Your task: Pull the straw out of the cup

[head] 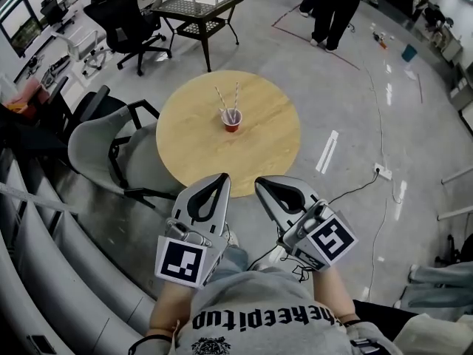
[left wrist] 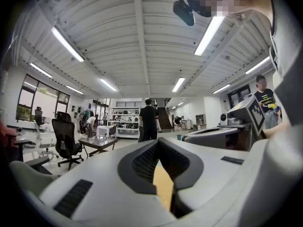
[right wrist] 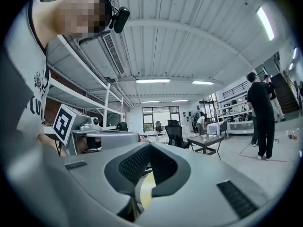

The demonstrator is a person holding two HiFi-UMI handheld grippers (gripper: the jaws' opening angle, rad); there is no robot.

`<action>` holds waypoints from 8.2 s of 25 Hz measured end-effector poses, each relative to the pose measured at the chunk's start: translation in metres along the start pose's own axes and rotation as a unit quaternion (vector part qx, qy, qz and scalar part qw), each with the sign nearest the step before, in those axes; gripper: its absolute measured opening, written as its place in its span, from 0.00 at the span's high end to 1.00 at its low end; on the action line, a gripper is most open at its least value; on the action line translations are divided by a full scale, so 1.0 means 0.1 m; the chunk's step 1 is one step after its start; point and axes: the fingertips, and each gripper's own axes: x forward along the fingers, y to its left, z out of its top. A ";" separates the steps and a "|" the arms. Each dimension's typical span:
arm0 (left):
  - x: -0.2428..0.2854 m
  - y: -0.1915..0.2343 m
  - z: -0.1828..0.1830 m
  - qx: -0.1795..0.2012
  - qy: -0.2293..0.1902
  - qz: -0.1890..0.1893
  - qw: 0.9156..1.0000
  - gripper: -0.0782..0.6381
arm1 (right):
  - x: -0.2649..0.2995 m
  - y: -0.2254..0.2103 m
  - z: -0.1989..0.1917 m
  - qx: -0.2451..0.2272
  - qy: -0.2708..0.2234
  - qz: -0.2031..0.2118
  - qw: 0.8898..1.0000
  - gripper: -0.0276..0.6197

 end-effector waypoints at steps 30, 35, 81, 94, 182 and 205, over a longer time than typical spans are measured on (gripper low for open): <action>0.26 0.81 -0.17 -0.019 0.000 -0.042 0.999 0.85 | 0.78 -0.25 -0.07 -0.015 0.024 -0.042 0.999 0.93; 0.36 0.90 -0.09 -0.015 -0.022 -0.020 0.999 0.85 | 0.85 -0.38 -0.09 -0.011 0.026 -0.027 0.999 0.93; 1.67 1.20 -0.12 -0.053 0.018 0.195 0.979 0.85 | 1.65 -1.93 -0.28 0.018 0.073 0.185 0.980 0.92; 1.71 1.28 -0.18 -0.067 0.041 0.259 0.963 0.85 | 2.03 -2.12 -0.51 0.024 0.107 0.228 0.968 0.91; 1.26 1.64 -0.55 -0.109 0.066 0.344 0.930 0.85 | 2.89 -2.11 -2.17 -0.021 0.331 0.168 0.928 0.87; 1.25 1.58 -0.48 -0.091 0.053 0.316 0.943 0.85 | 2.81 -2.11 -1.67 -0.031 0.253 0.151 0.955 0.88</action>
